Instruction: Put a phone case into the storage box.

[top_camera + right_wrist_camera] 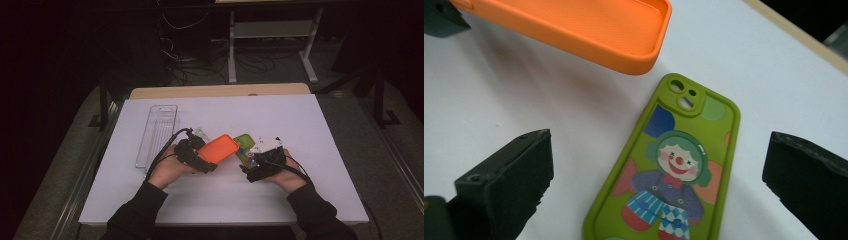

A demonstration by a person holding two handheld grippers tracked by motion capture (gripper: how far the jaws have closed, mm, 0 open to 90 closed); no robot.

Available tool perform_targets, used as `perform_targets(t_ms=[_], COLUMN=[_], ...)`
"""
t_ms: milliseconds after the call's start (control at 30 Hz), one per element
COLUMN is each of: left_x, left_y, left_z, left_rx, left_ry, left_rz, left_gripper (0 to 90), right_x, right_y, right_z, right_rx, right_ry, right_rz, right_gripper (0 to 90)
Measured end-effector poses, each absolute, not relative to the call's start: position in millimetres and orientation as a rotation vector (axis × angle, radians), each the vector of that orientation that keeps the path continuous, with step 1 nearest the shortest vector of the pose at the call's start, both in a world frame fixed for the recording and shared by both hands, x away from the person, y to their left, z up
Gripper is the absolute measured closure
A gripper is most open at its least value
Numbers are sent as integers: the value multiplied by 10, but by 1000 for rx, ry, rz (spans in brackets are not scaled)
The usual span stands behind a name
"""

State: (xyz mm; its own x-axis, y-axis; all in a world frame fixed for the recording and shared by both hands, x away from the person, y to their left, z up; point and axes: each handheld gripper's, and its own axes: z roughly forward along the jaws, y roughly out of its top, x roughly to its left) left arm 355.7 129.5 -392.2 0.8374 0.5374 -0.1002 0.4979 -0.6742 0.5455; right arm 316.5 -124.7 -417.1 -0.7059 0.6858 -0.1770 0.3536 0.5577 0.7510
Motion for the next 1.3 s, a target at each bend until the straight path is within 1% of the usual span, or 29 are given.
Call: perform_targets(t_ms=[667,867,933,1100,1133,1300], left_x=[3558,3560,3541,3535,3546,3541], left_y=[1293,1296,1274,1264,1278,1278], left_z=[-3923,-3919,-3938,-3950,-3938,-3931], left_rx=[2468,2482,2438,2417,2446,2454], left_ry=[727,715,754,763,737,735], left_rz=[102,98,96,94,98,98], left_gripper=[158,158,158,158,158,158], right_x=[3073,3051,3042,3021,3007,2985], right_y=[-1159,-1141,-1135,-1113,-1101,-1069], right_z=[-4194,-4203,-4205,-4208,-4207,-4219], right_rx=[533,489,452,397,375,336], right_ry=[2276,2263,2253,2226,2212,2188], right_rz=[808,779,766,721,708,693], right_gripper=[0,0,0,0,0,0])
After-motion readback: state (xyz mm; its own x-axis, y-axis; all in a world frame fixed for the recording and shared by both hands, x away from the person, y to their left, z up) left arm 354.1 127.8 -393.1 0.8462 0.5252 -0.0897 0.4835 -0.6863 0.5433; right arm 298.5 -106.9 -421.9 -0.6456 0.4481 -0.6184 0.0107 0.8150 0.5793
